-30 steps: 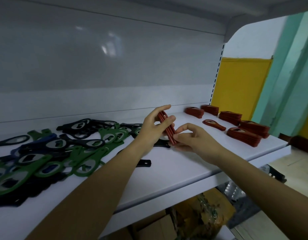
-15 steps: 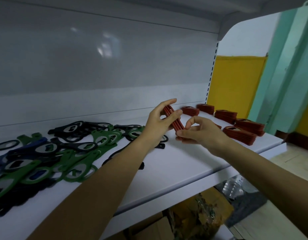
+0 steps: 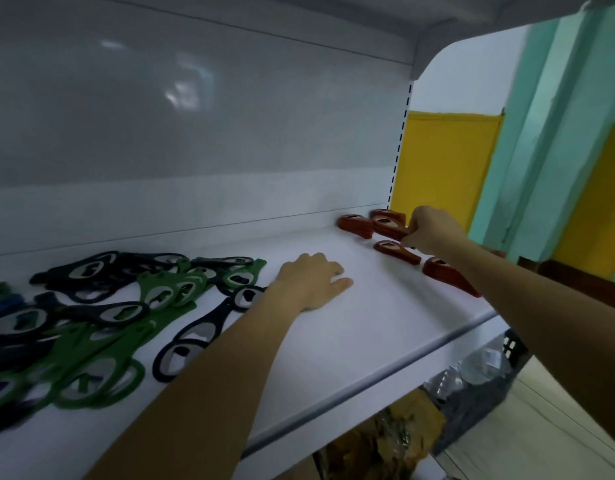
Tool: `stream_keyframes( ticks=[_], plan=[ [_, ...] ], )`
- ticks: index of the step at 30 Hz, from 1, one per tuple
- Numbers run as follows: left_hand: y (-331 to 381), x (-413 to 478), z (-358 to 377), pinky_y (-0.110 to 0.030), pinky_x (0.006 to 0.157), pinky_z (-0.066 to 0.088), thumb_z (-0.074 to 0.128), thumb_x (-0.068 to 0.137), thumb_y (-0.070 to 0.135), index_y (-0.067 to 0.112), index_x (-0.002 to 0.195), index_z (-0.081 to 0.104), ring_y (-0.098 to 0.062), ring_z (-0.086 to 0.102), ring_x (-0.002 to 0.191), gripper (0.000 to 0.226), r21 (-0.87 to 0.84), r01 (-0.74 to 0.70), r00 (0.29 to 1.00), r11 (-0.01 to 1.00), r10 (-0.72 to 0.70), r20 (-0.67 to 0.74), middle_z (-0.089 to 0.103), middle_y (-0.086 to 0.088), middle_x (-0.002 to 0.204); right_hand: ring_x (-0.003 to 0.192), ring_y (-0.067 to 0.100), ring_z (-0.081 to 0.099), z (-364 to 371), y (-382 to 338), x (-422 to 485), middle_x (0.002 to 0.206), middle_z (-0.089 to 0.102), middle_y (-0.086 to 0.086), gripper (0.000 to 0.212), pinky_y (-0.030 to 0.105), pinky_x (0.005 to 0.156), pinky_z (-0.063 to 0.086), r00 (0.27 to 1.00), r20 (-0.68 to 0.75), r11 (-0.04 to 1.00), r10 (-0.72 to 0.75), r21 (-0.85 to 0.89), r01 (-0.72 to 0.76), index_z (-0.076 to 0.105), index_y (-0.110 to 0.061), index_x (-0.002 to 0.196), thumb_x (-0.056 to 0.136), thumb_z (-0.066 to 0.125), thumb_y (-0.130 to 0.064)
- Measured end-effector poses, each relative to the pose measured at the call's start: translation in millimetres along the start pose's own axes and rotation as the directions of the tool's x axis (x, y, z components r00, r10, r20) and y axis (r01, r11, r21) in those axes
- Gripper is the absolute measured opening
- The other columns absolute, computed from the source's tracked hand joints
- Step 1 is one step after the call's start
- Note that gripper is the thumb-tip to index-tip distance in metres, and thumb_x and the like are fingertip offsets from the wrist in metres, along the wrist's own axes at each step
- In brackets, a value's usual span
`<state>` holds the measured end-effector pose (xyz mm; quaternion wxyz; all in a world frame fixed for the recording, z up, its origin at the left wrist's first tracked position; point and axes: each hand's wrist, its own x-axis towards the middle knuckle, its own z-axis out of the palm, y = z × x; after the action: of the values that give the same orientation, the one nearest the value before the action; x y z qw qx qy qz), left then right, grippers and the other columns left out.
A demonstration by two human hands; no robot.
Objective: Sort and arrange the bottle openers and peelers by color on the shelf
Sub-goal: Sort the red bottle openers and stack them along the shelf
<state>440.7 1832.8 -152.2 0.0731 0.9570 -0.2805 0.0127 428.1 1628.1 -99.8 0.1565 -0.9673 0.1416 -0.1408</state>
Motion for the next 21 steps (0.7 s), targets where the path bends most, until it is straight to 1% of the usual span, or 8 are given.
stream_keyframes(
  ticks=[3,6,9,10,13,16,18,21],
  plan=[
    [-3.7,-1.0,5.1,-0.042,0.102,0.033,0.031,0.096,0.053,0.031,0.139,0.040,-0.026,0.033,0.131,0.050,-0.011,-0.017,1.000,1.000,0.017,-0.025,0.037,-0.002,0.145,0.075,0.026,0.051,12.4,-1.4,6.9,0.080,0.053,0.008,0.017,0.030,0.058,0.038,1.000,-0.003,0.998,0.016,-0.061,-0.016,0.051,-0.010,0.095,0.086,0.063,-0.018],
    [-4.0,0.5,6.8,-0.042,0.101,0.033,0.031,0.096,0.052,0.031,0.139,0.041,-0.026,0.033,0.131,0.048,-0.016,-0.024,0.999,1.000,0.023,-0.045,0.037,-0.002,0.144,0.073,0.025,0.051,17.8,3.2,10.4,0.083,0.054,0.008,0.024,0.030,0.062,0.041,0.999,0.003,0.992,0.053,-0.116,-0.052,0.054,-0.008,0.100,0.085,0.063,-0.024],
    [-2.4,1.2,7.5,-0.041,0.101,0.033,0.031,0.097,0.051,0.030,0.137,0.042,-0.026,0.033,0.130,0.047,-0.008,-0.021,0.998,1.000,0.021,-0.059,0.038,-0.003,0.143,0.071,0.024,0.053,21.3,8.9,14.9,0.084,0.057,0.009,0.026,0.028,0.057,0.042,0.997,0.012,0.985,0.077,-0.153,-0.074,0.055,-0.005,0.106,0.086,0.062,-0.020],
    [-2.1,1.4,8.2,-0.041,0.100,0.033,0.031,0.097,0.050,0.029,0.137,0.042,-0.026,0.033,0.129,0.047,-0.002,-0.020,0.998,1.000,0.020,-0.062,0.038,-0.003,0.142,0.071,0.024,0.054,22.5,10.2,16.3,0.085,0.058,0.009,0.025,0.028,0.057,0.041,0.996,0.014,0.984,0.085,-0.156,-0.082,0.055,-0.006,0.107,0.086,0.062,-0.018],
    [-1.3,2.6,8.6,-0.041,0.100,0.033,0.030,0.097,0.050,0.029,0.137,0.041,-0.026,0.033,0.129,0.047,0.007,-0.018,0.998,1.000,0.018,-0.063,0.038,-0.003,0.142,0.077,0.025,0.056,23.9,12.3,20.3,0.089,0.060,0.009,0.027,0.028,0.060,0.042,0.993,0.037,0.985,0.109,-0.142,-0.103,0.056,-0.007,0.108,0.085,0.063,-0.017],
    [-0.5,2.4,8.4,-0.041,0.099,0.034,0.029,0.097,0.049,0.028,0.137,0.041,-0.026,0.033,0.129,0.047,0.015,-0.013,0.998,1.000,0.014,-0.056,0.038,-0.003,0.142,0.071,0.023,0.056,22.8,13.4,23.0,0.086,0.061,0.009,0.030,0.027,0.057,0.042,0.988,0.081,0.988,0.133,-0.095,-0.125,0.055,-0.006,0.107,0.082,0.066,-0.018],
    [0.0,1.8,8.3,-0.041,0.098,0.034,0.029,0.098,0.049,0.028,0.137,0.041,-0.026,0.034,0.128,0.047,0.020,-0.014,0.998,1.000,0.015,-0.056,0.038,-0.003,0.142,0.073,0.024,0.057,22.0,14.4,24.0,0.088,0.063,0.011,0.033,0.027,0.057,0.042,0.985,0.107,0.990,0.134,-0.067,-0.128,0.055,-0.005,0.108,0.081,0.068,-0.019],
    [0.5,0.7,8.3,-0.041,0.098,0.034,0.029,0.098,0.049,0.027,0.138,0.040,-0.027,0.033,0.128,0.047,0.021,-0.014,0.998,1.000,0.016,-0.059,0.038,-0.003,0.141,0.075,0.024,0.058,21.9,14.9,23.5,0.092,0.064,0.013,0.033,0.028,0.056,0.042,0.986,0.109,0.991,0.128,-0.063,-0.122,0.054,-0.005,0.108,0.081,0.067,-0.018]
  ],
)
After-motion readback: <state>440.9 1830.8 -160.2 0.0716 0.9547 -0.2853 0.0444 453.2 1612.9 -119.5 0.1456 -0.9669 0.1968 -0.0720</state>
